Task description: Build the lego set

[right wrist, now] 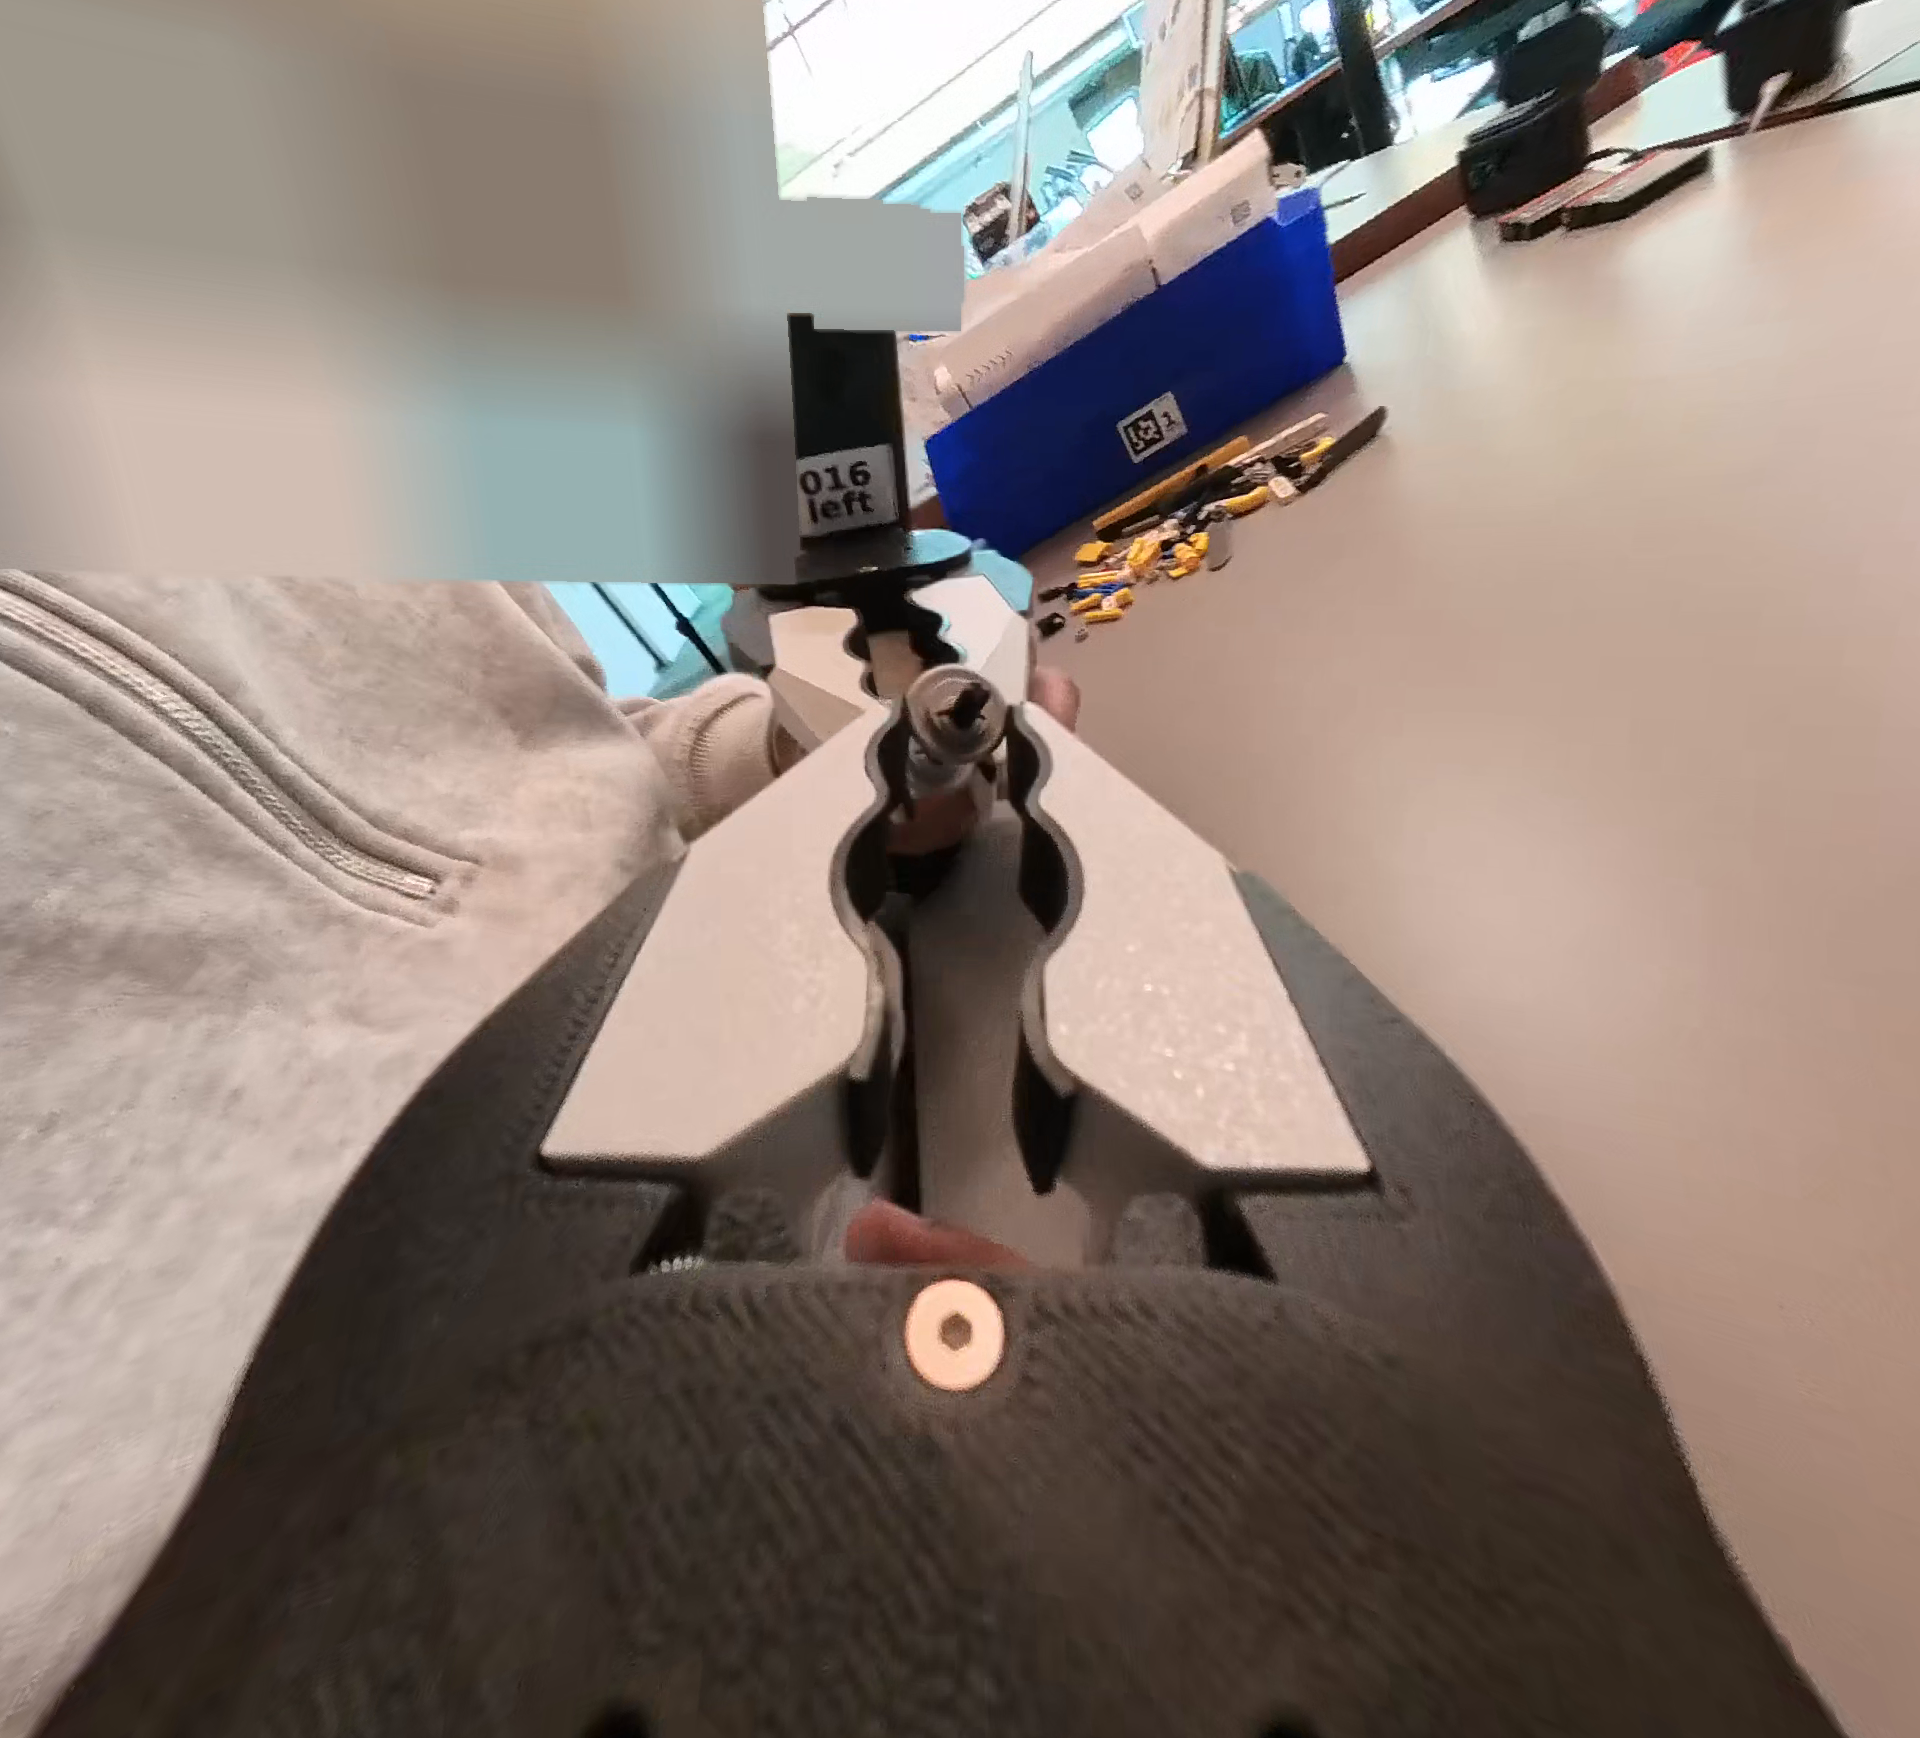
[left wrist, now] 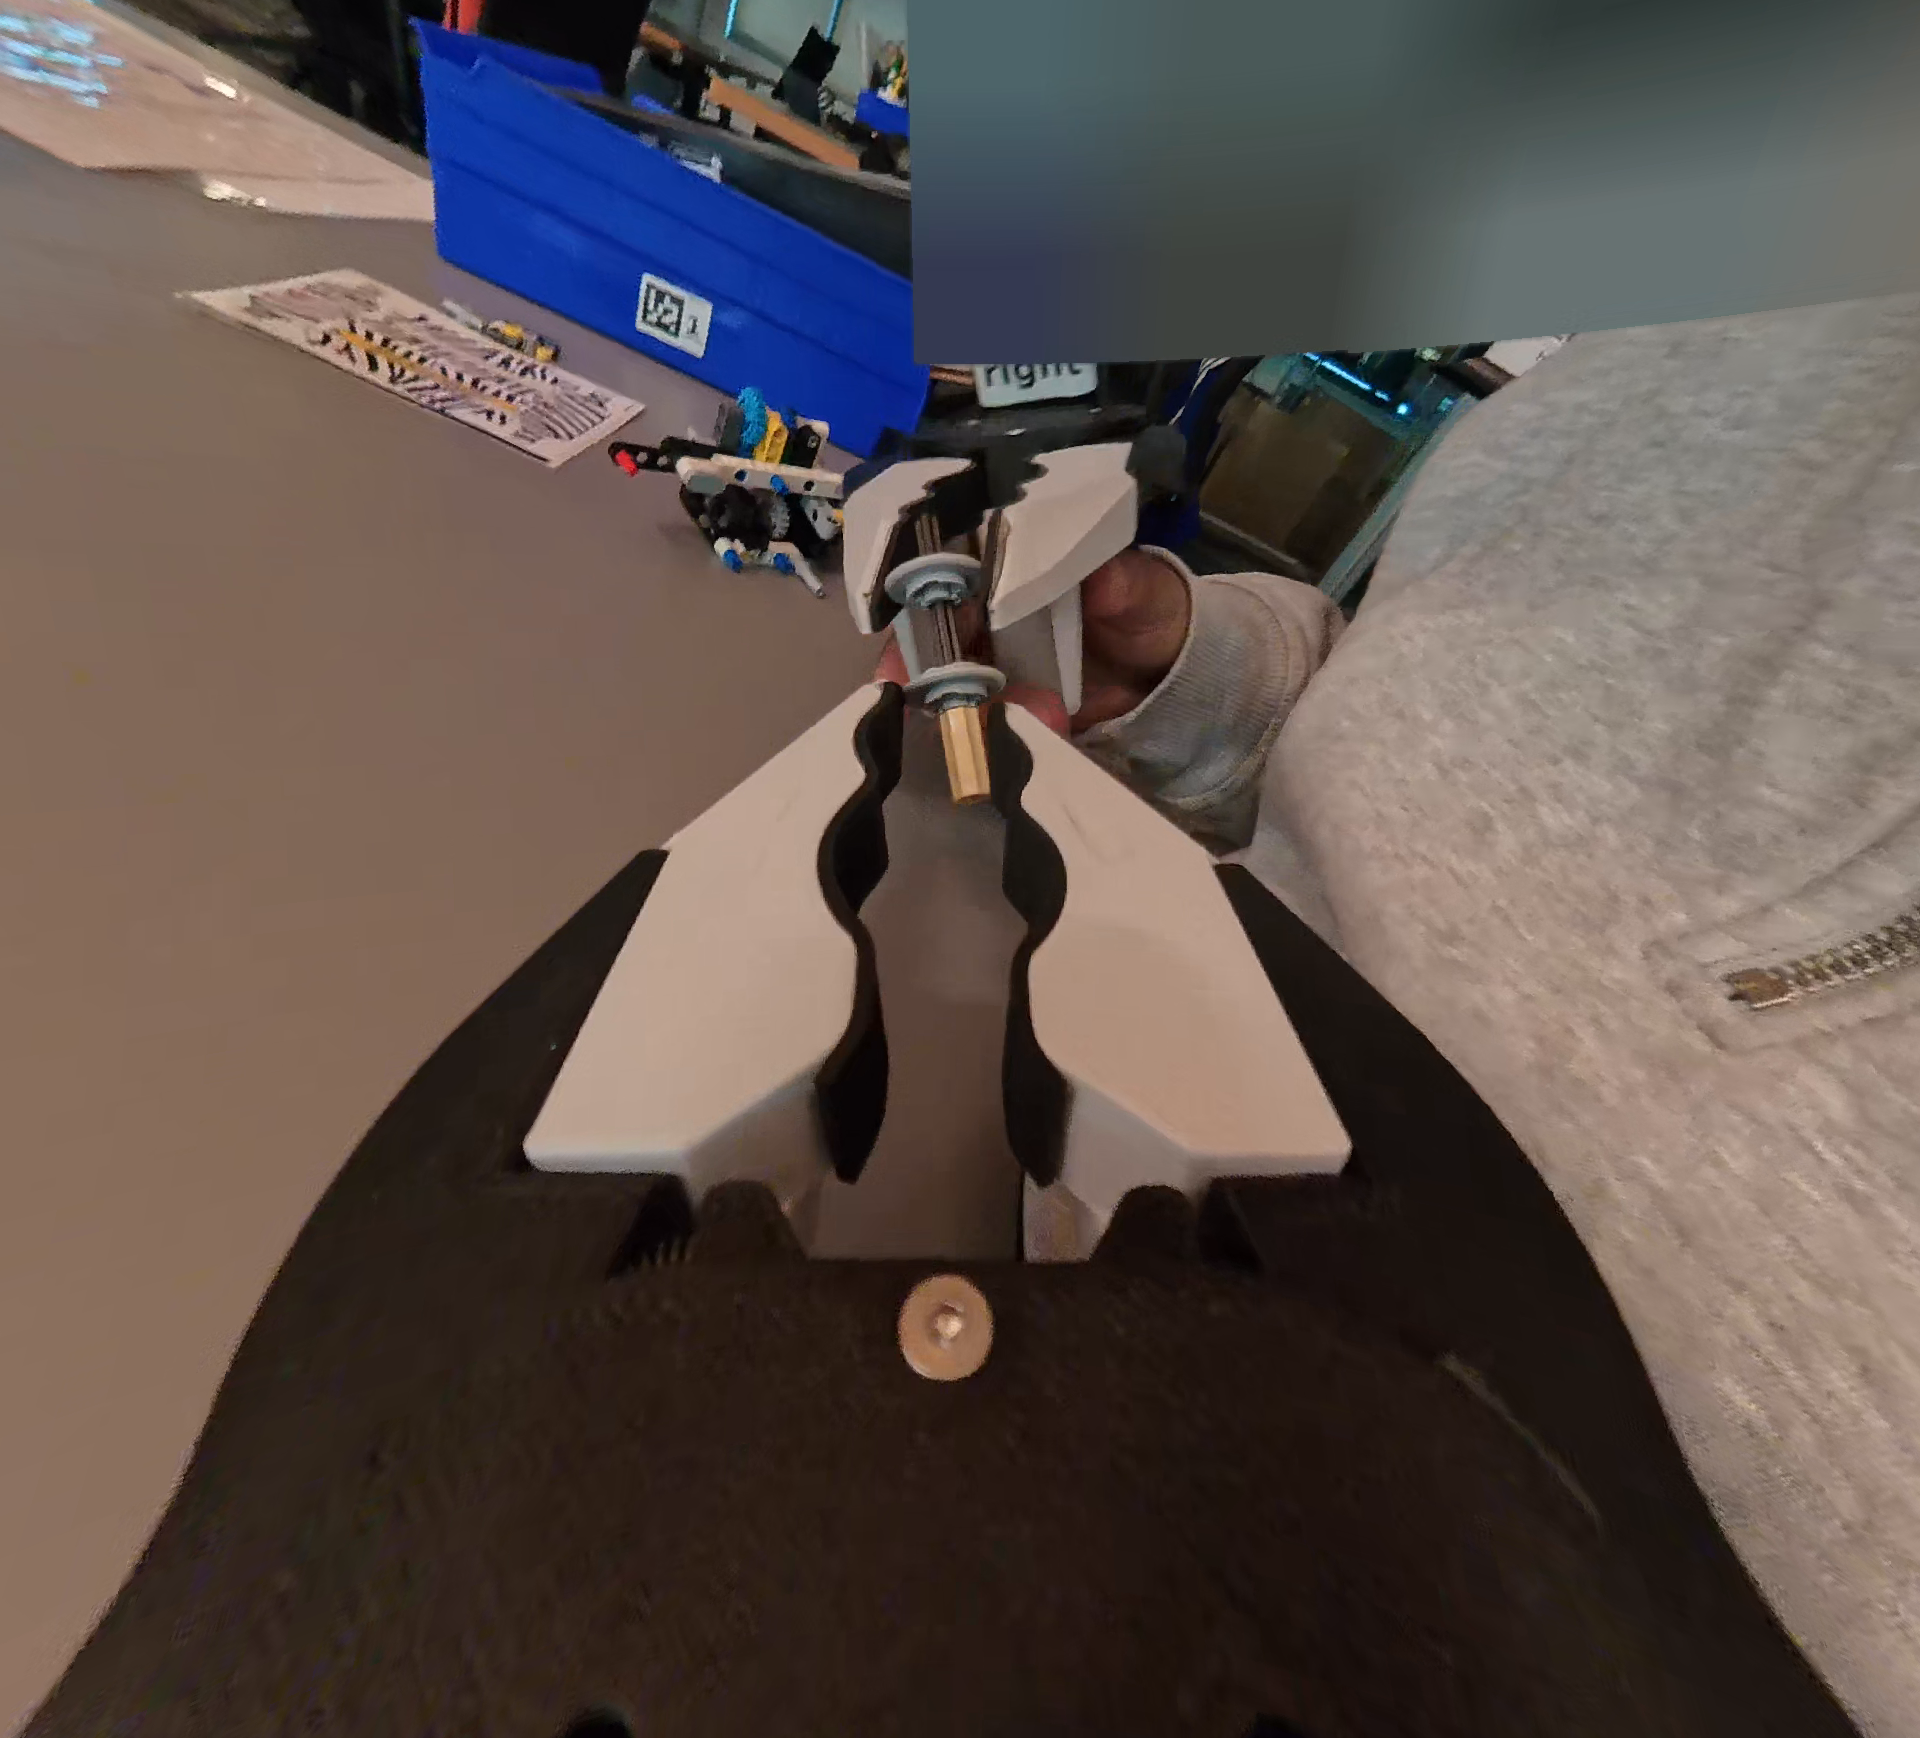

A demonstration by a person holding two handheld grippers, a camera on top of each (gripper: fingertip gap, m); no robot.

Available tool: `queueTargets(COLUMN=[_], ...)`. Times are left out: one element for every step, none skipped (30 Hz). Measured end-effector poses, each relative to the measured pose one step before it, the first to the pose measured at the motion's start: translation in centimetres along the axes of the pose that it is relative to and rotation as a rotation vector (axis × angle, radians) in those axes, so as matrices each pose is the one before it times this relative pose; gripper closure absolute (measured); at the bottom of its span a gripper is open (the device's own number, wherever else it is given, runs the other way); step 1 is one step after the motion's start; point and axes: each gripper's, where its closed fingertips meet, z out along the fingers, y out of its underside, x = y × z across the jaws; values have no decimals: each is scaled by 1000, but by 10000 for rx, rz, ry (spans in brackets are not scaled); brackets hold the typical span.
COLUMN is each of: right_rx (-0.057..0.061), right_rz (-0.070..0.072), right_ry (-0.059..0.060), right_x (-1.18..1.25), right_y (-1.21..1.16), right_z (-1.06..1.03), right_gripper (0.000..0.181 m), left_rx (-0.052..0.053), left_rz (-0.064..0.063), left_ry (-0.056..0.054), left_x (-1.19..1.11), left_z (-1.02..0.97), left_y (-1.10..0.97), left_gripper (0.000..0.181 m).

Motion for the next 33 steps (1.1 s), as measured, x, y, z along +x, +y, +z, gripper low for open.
queueTargets(right_rx=[-73, -18, 25, 64, 96, 109, 106, 91, 64, 33, -8, -70, -102, -18, 78, 86, 71, 66, 52, 43, 107, 220, 247, 189, 157, 177, 179, 120, 4, -129, -199, -206, -178], right_rz=[-178, 5, 212, 383, 472, 539, 602, 602, 576, 516, 439, 365, 275, 209, 171, 164, 157, 121, 57, 4, 18, 2, -75, -181, -309, -487, -722, -990, -1268, -1430, -1435, -1346, -1103], right_ry=[148, 60, -35, -125, -191, -228, -258, -278, -249, -193, -177, -185, -188, -176, -160, -158, -144, -99, -67, -91, -32, 61, 100, 106, 159, 298, 450, 604, 754, 859, 834, 635, 419], right_x=[97, 67, 34, 8, -20, -33, -42, -62, -7, 48, 13, -44, -111, -153, -178, -164, -133, -68, -23, -93, -36, 90, 92, 21, -4, 83, 145, 195, 302, 395, 336, 94, -113], right_y=[97, 46, 1, -60, -82, -84, -49, -1, 55, 94, 136, 216, 252, 125, -36, -42, -20, -14, -16, -67, -197, -378, -454, -416, -413, -452, -472, -426, -288, -135, -46, 40, 106], right_z=[74, 32, -1, -36, -43, -62, -32, -8, 2, 9, 17, 52, 99, 87, 36, 26, 43, 38, 32, -9, -64, -183, -241, -269, -247, -224, -195, -158, -125, -85, -59, -10, 80], right_gripper=[164, 164, 164, 164, 165, 165, 165, 165, 165, 165, 165, 165, 164, 164, 165, 165, 165, 165, 164, 164, 163, 163, 162, 162, 161, 161, 159, 158, 154, 144, 138, 137, 137], left_rx=[-67, -12, 34, 41, 29, 32, 62, 69, 27, 20, 59, 80, 41, 18, 79, 44, 23, 17, 16, 27, 87, 130, 131, 88, 53, 60, 97, 118, 207, 293, 325, 325, 295], left_rz=[-76, -60, -34, -19, -10, 31, 58, 40, -8, -42, -29, -18, 8, 83, 129, 111, 80, 54, 18, -35, -84, -174, -196, -209, -228, -248, -321, -498, -622, -760, -889, -876, -759], left_ry=[-34, -6, 10, 41, 62, 23, 11, 48, 35, 31, 48, 41, 26, 35, -9, 10, 11, -25, -67, -141, -35, -87, -51, -49, -132, -135, -25, -8, 139, 245, 245, 288, 274], left_x=[-85, -31, 55, 127, 208, 161, 155, 195, 163, 130, 195, 196, 177, 191, 121, 118, 88, -1, -101, -251, -106, -212, -205, -223, -371, -394, -264, -293, -139, -69, -152, -116, -103], left_z=[-19, -24, -17, 16, 39, 48, 32, 46, 69, 85, 82, 71, 49, 1, -59, -51, -36, -43, -39, -54, -61, -92, -104, -87, -71, -80, -67, -65, -70, -107, -115, -147, -155], left_y=[83, 10, -47, -62, -54, -51, -67, -68, -12, -5, -67, -108, -66, -29, -138, -122, -85, -58, -64, -71, -160, -208, -188, -126, -72, -51, -100, -117, -209, -292, -347, -340, -310], left_gripper=[169, 169, 168, 167, 166, 165, 164, 163, 162, 161, 161, 162, 161, 161, 161, 161, 160, 161, 162, 167, 167, 167, 167, 167, 167, 167, 167, 167, 167, 168, 168, 168, 168])
